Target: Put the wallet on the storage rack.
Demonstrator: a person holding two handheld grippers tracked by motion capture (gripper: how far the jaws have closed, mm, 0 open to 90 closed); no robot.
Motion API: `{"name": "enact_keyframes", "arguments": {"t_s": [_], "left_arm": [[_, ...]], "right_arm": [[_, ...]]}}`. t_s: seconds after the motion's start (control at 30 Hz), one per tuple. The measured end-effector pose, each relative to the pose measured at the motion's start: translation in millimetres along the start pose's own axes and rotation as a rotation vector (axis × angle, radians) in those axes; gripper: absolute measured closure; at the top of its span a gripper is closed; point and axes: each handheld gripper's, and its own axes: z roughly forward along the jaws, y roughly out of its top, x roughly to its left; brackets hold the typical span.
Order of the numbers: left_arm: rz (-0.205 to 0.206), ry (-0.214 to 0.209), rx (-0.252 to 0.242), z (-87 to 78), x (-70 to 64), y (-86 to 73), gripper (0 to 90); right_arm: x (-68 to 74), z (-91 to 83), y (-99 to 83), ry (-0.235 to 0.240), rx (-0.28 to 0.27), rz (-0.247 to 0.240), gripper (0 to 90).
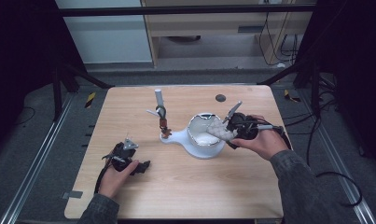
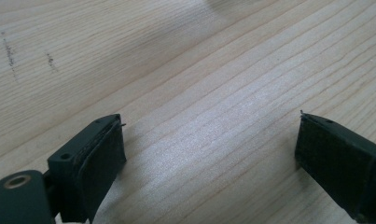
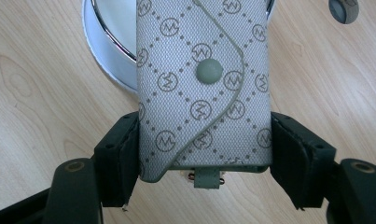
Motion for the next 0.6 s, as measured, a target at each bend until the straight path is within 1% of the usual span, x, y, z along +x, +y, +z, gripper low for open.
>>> {"name": "enact_keyframes", "arguments": {"t_s": [0.17,0.3,0.5,0.6], "left_arm": [[0.000,0.000,0.000,0.0,-0.1,0.0,7.7],[0.000,-0.001,0.000,0.0,0.1,0.0,7.6],[0.000,-0.001,0.001,0.0,0.0,0.1,7.6],[0.001,-0.001,0.001,-0.1,0.1,0.0,7.6]], "right_arm": [[1.7,0.7,2.8,-0.007,-0.005,-0.012,30.9],[4.4,3.0,5.3,-0.027,-0.002,-0.039,30.9],[9.5,5.4,10.4,-0.043,0.010,-0.084,31.0],[10.4,5.2,13.2,-0.041,0.007,-0.090,31.0]]}}
